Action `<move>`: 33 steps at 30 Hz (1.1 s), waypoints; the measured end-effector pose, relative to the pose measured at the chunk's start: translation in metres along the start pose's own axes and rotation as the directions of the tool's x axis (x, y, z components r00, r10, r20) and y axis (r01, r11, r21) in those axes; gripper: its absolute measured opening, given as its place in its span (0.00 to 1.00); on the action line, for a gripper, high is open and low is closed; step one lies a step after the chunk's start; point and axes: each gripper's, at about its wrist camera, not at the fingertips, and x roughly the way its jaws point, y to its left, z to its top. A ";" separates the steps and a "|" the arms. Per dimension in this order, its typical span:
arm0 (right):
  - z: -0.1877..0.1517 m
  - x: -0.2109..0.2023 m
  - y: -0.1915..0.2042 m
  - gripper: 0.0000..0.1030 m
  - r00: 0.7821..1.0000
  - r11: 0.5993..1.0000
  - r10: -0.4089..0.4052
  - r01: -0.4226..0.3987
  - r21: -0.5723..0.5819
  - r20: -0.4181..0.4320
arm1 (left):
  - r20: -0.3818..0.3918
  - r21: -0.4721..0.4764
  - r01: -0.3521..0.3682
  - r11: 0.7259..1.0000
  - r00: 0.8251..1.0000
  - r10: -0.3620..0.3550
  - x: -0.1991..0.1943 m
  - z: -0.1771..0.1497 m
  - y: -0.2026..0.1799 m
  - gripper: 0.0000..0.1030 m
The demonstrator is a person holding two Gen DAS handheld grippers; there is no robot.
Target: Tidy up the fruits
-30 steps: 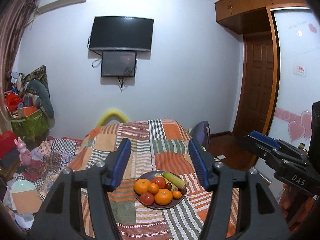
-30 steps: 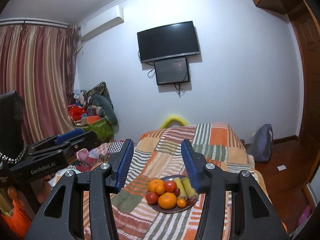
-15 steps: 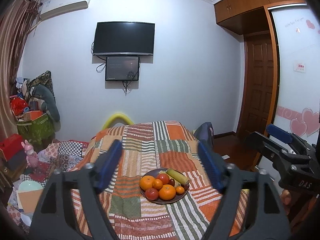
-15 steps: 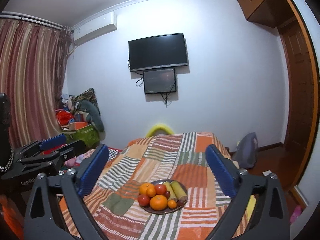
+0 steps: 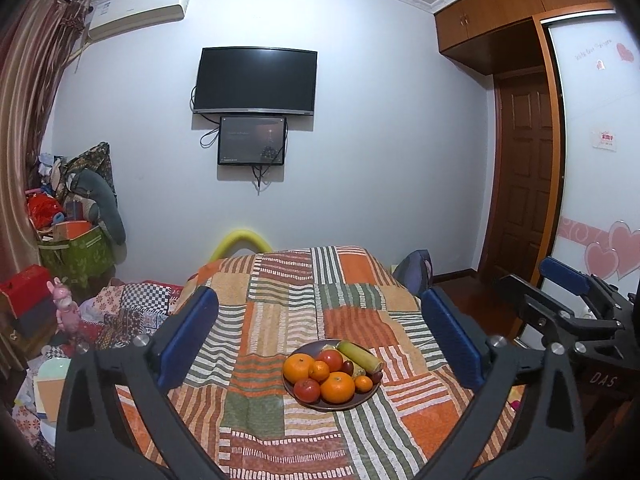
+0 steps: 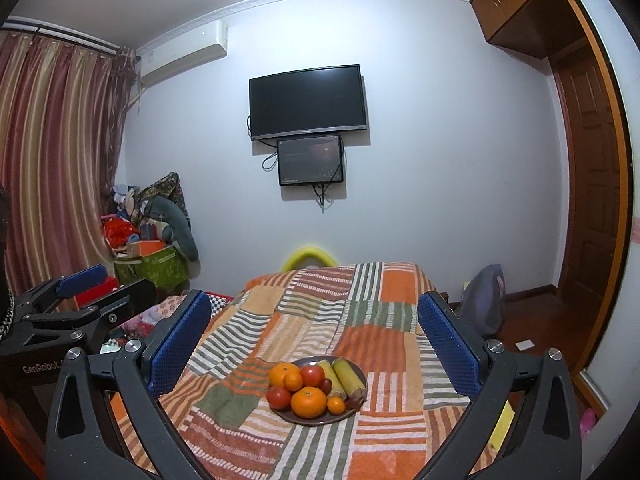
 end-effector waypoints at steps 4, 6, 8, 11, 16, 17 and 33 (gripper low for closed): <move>-0.001 -0.003 0.000 1.00 1.000 1.000 -0.003 0.003 0.001 0.004 | -0.001 0.004 0.002 1.000 1.000 -0.002 0.000 -0.001 -0.001 1.00; 0.000 -0.005 -0.001 1.00 1.000 1.000 -0.004 0.004 0.003 0.008 | 0.001 0.006 0.002 1.000 1.000 -0.002 0.000 -0.001 -0.002 1.00; 0.001 -0.005 0.000 1.00 1.000 1.000 -0.006 0.006 0.002 0.010 | 0.002 0.007 0.001 1.000 1.000 -0.001 0.000 -0.001 -0.002 1.00; 0.002 -0.006 -0.001 1.00 1.000 1.000 -0.009 0.009 0.003 0.013 | 0.000 0.005 0.003 1.000 1.000 -0.003 -0.001 -0.002 -0.001 1.00; 0.003 -0.007 0.000 1.00 1.000 1.000 -0.010 0.010 0.003 0.015 | -0.002 0.003 0.005 1.000 1.000 -0.005 -0.001 -0.001 -0.001 1.00; 0.004 -0.007 0.000 1.00 1.000 1.000 -0.010 0.010 0.002 0.015 | -0.002 0.002 0.005 1.000 1.000 -0.005 -0.001 -0.001 -0.001 1.00; 0.004 -0.009 0.000 1.00 1.000 1.000 -0.011 0.011 0.002 0.016 | -0.010 -0.004 0.001 1.000 1.000 -0.001 0.002 0.001 -0.002 1.00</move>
